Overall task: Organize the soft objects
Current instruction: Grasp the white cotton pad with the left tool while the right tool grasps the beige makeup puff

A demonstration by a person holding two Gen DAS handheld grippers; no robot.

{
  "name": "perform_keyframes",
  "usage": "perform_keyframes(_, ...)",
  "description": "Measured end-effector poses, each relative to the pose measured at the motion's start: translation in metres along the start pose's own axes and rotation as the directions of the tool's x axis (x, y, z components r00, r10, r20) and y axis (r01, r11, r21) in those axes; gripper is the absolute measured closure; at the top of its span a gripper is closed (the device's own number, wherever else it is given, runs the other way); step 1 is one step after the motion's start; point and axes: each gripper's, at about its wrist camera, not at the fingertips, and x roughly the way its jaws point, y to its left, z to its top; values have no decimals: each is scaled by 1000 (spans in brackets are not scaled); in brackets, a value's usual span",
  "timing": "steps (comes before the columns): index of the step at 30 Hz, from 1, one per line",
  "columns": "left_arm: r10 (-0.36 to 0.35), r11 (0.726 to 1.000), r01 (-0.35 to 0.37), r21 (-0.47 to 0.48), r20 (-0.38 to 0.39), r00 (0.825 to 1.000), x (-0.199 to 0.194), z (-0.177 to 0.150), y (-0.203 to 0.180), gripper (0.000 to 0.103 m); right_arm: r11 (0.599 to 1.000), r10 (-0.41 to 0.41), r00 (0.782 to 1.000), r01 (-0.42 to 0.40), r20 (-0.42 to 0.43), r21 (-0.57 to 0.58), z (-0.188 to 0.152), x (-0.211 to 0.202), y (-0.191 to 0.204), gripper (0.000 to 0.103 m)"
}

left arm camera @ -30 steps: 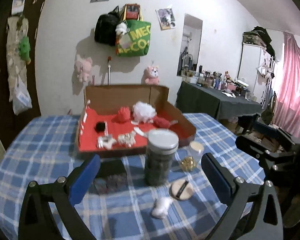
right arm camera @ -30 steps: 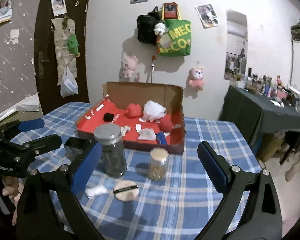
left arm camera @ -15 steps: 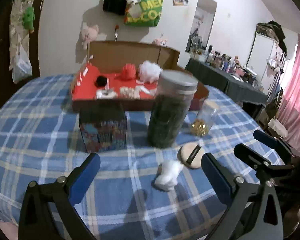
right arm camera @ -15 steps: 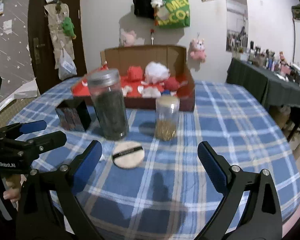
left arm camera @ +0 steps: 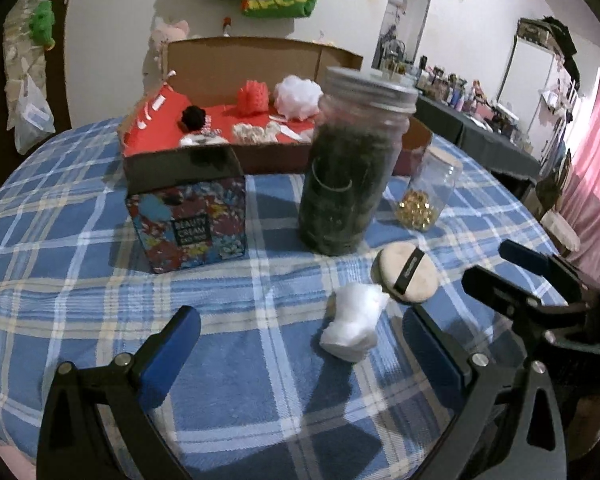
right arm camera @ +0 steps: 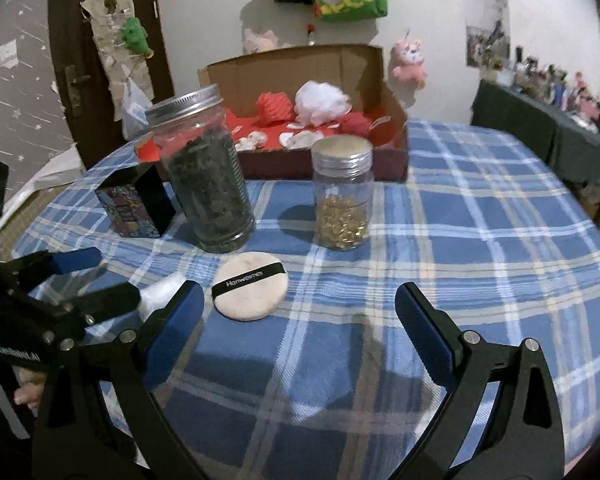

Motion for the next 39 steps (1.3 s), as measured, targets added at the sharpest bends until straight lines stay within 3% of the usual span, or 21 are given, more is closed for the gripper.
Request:
perform_keyframes(8, 14, 998, -8, 69, -73, 997, 23, -1, -9, 22, 993, 116, 989, -116, -97, 4, 12, 32, -2, 6)
perform_keyframes(10, 19, 997, -14, 74, -69, 997, 25, 0, -9, 22, 990, 140, 983, -142, -121, -5, 13, 39, 2, 7)
perform_keyframes(13, 21, 996, -14, 93, -70, 997, 27, 2, -11, 30, 987, 157, 975, -161, -156, -15, 11, 48, 8, 27)
perform_keyframes(15, 17, 994, -10, 106, -65, 998, 28, 4, -12, 40, 990, 125, 980, -134, -157, -51, 11, 49, 13, 45)
perform_keyframes(17, -3, 994, 11, 112, -67, 998, 28, 5, -12, 48, 985, 154, 975, -165, -162, -57, 10, 49, 16, 58)
perform_keyframes(21, -33, 992, 40, 116, -65, 997, 28, 5, -14, 74, 984, 160, 976, -170, -148, -57, 9, 48, 17, 76)
perform_keyframes(23, -44, 992, 52, 117, -66, 997, 28, 5, -15, 80, 984, 167, 976, -175, -137, -43, 8, 45, 14, 83)
perform_keyframes(27, -42, 992, 49, 115, -63, 997, 25, 5, -17, 85, 982, 184, 975, -188, -121, -29, 9, 38, 12, 93)
perform_keyframes(39, -41, 990, 44, 135, -26, 999, 6, 9, -21, 86, 979, 202, 978, -203, -56, -14, 11, 7, 18, 95)
